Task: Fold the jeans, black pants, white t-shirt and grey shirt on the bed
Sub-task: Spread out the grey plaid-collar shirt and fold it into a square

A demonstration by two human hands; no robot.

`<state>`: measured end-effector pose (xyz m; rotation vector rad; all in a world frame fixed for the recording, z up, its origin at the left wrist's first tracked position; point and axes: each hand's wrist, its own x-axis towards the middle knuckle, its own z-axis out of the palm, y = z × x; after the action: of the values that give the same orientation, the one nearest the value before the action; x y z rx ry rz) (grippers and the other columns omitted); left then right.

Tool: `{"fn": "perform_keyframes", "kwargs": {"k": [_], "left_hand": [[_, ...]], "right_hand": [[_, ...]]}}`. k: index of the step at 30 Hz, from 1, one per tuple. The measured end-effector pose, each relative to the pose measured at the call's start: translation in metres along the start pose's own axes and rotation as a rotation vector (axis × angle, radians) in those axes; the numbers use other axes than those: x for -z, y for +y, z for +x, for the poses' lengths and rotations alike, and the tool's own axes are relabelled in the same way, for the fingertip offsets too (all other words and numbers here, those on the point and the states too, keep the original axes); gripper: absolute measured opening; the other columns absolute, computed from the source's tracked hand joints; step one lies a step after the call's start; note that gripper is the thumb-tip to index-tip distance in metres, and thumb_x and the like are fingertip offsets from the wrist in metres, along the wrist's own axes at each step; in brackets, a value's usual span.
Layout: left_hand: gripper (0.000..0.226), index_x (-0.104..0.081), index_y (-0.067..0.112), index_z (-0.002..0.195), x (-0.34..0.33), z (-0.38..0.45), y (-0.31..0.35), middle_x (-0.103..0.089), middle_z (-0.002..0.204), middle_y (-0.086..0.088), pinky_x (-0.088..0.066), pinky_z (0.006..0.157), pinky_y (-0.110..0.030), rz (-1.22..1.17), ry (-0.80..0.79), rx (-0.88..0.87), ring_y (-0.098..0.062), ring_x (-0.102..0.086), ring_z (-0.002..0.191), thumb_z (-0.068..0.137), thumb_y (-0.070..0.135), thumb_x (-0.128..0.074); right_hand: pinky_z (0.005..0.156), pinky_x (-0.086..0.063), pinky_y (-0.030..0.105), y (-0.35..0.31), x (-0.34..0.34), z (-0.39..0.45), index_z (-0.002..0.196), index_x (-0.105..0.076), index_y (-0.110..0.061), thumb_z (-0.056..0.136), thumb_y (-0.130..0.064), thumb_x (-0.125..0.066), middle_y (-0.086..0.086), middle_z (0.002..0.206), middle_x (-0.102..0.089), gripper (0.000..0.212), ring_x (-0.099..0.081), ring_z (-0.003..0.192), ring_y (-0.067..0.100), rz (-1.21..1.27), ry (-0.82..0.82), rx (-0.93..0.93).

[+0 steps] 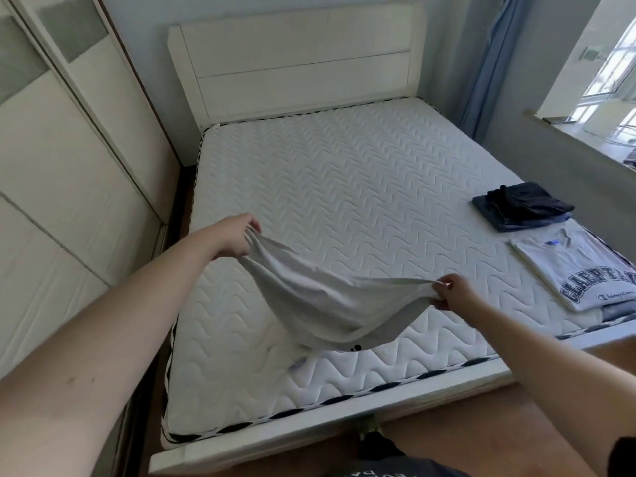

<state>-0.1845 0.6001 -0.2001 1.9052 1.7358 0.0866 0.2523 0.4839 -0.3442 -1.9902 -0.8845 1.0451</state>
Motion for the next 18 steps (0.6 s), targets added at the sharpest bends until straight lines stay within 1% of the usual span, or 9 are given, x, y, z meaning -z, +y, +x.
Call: {"fn": "perform_keyframes", "kwargs": {"k": [2,4,6,7,9,12,14,16,18], "left_hand": [[0.036,-0.060,0.023,0.110,0.002,0.002,-0.013,-0.052,0.115,-0.010,-0.044,0.067,-0.028,0.250,0.053,-0.045,-0.021,-0.052,0.086,0.082,0.000,-0.055],[0.030,-0.063,0.016,0.110,0.006,0.006,-0.026,-0.049,0.123,-0.016,-0.045,0.078,-0.029,0.320,0.136,-0.046,-0.028,-0.054,0.096,0.085,0.001,-0.055],[0.024,-0.060,0.013,0.106,0.013,0.007,-0.040,-0.048,0.121,-0.020,-0.044,0.076,-0.030,0.241,0.231,0.042,-0.033,-0.054,0.099,0.085,0.000,-0.056],[0.023,-0.059,0.009,0.106,0.017,0.007,-0.047,-0.048,0.120,-0.022,-0.043,0.074,-0.030,0.212,0.280,0.075,-0.034,-0.053,0.098,0.085,0.000,-0.056],[0.025,-0.061,0.005,0.108,0.025,0.010,-0.058,-0.050,0.120,-0.023,-0.042,0.078,-0.031,0.209,0.349,0.072,-0.035,-0.054,0.102,0.085,-0.002,-0.054],[0.027,-0.063,0.012,0.106,0.037,0.009,-0.056,-0.059,0.113,-0.020,-0.049,0.080,-0.034,0.185,0.411,0.080,-0.035,-0.058,0.100,0.086,0.001,-0.049],[0.026,-0.061,0.015,0.102,0.043,0.011,-0.050,-0.062,0.102,-0.020,-0.055,0.078,-0.041,0.086,0.417,0.100,-0.035,-0.063,0.090,0.086,0.001,-0.045],[0.027,-0.059,0.016,0.099,0.049,0.011,-0.044,-0.065,0.090,-0.019,-0.059,0.072,-0.045,-0.117,0.420,0.142,-0.034,-0.068,0.075,0.087,0.002,-0.039],[0.029,-0.057,0.015,0.101,0.057,0.014,-0.039,-0.063,0.091,-0.019,-0.060,0.065,-0.046,-0.275,0.443,0.164,-0.032,-0.066,0.067,0.088,0.001,-0.035]], "right_hand": [[0.057,-0.054,0.034,-0.011,0.016,0.007,0.102,-0.062,0.001,0.093,-0.005,-0.060,0.023,0.092,-0.060,0.011,-0.059,0.071,0.033,-0.402,-0.003,0.140],[0.072,-0.045,0.032,-0.027,0.035,0.012,0.106,-0.067,0.000,0.091,-0.004,-0.059,0.022,0.102,-0.064,0.018,-0.060,0.091,0.035,-0.682,0.021,0.208],[0.080,-0.042,0.031,-0.043,0.057,0.016,0.111,-0.066,0.000,0.089,0.001,-0.056,0.021,0.113,-0.062,0.024,-0.058,0.104,0.034,-0.784,0.086,0.247],[0.082,-0.041,0.029,-0.052,0.066,0.017,0.112,-0.065,0.000,0.090,0.003,-0.053,0.020,0.115,-0.062,0.026,-0.057,0.106,0.032,-0.821,0.134,0.262],[0.082,-0.041,0.028,-0.073,0.080,0.016,0.114,-0.065,-0.003,0.091,0.001,-0.048,0.015,0.117,-0.062,0.029,-0.056,0.109,0.029,-0.863,0.216,0.267],[0.088,-0.045,0.031,-0.106,0.091,0.014,0.110,-0.069,-0.003,0.091,0.003,-0.046,0.014,0.114,-0.065,0.030,-0.055,0.111,0.031,-0.843,0.310,0.288],[0.085,-0.051,0.034,-0.124,0.096,0.011,0.107,-0.068,-0.002,0.089,0.005,-0.052,0.013,0.106,-0.068,0.025,-0.062,0.101,0.030,-0.864,0.340,0.285],[0.072,-0.055,0.037,-0.136,0.102,0.014,0.107,-0.063,0.002,0.085,0.006,-0.061,0.015,0.091,-0.068,0.023,-0.065,0.084,0.031,-0.772,0.340,0.275],[0.051,-0.048,0.026,-0.147,0.108,0.016,0.107,-0.060,0.002,0.088,0.003,-0.059,0.007,0.073,-0.062,0.019,-0.059,0.062,0.019,-0.661,0.330,0.255]]}}
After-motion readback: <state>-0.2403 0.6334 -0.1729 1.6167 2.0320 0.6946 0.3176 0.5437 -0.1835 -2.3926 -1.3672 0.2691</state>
